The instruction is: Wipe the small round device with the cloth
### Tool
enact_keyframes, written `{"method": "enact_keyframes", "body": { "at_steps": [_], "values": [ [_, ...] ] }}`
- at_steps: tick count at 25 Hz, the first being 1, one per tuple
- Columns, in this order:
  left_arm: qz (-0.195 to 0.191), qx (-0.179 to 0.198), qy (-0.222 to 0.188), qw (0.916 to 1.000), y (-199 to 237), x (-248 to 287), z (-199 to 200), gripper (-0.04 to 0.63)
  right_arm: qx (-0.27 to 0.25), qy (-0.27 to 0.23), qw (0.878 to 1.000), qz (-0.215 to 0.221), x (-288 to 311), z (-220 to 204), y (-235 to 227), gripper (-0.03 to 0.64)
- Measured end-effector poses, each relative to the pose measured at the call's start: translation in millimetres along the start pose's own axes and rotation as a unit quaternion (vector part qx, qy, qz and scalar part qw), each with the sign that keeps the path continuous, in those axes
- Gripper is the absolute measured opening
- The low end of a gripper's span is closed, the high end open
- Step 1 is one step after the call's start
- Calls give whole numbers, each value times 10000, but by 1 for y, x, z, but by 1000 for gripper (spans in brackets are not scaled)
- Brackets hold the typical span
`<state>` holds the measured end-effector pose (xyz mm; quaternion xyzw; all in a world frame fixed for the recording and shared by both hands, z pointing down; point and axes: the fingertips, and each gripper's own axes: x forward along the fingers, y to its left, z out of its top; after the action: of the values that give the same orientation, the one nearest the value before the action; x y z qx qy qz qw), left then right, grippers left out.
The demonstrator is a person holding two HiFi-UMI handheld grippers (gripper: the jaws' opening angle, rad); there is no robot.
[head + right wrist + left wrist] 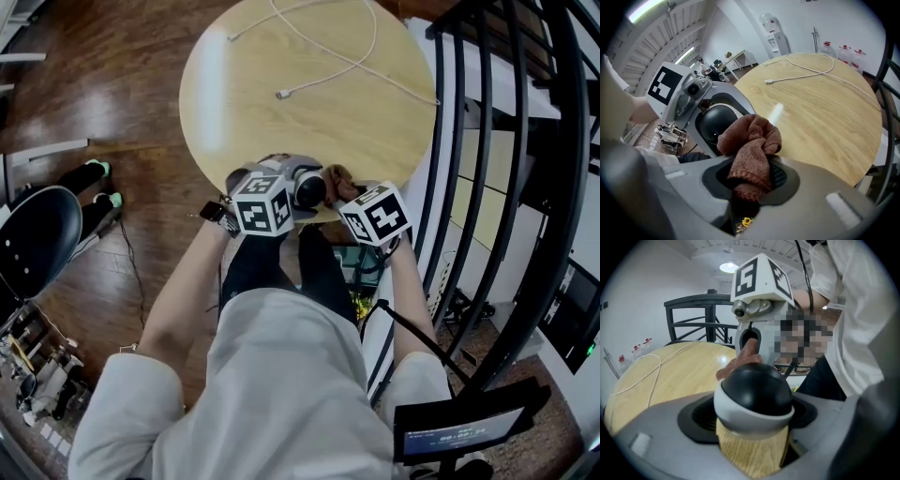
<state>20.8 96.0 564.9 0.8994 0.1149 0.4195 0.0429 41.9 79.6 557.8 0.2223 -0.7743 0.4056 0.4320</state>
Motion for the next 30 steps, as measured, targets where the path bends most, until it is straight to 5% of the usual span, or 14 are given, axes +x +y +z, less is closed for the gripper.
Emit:
{"method": "enact_keyframes", "body": {
  "at_steps": [11, 14, 18, 23, 26, 30],
  "values": [
    [109, -67, 142, 9998, -4, -2, 0, 385, -27, 701, 9964, -485, 16, -25, -7, 89],
    [473, -540, 2, 9974, -3, -2, 0, 396, -5, 789, 9960, -417, 17, -29, 0, 89],
    [1237, -1777, -250, 9760, 1, -6, 1, 423, -188, 881, 9939, -635, 8, -34, -3, 89],
    [1776, -3351, -785, 9220, 6, -24, 5, 422, 284, 546, 9958, -681, -12, -46, -9, 89],
    [2017, -3375, -578, 9176, 10, -26, 2, 392, 731, -10, 9960, -523, -30, -44, -12, 89],
    [1839, -3206, -498, 9279, 10, -27, -1, 377, 1255, -845, 9881, -266, -54, -26, -18, 89]
  ]
}}
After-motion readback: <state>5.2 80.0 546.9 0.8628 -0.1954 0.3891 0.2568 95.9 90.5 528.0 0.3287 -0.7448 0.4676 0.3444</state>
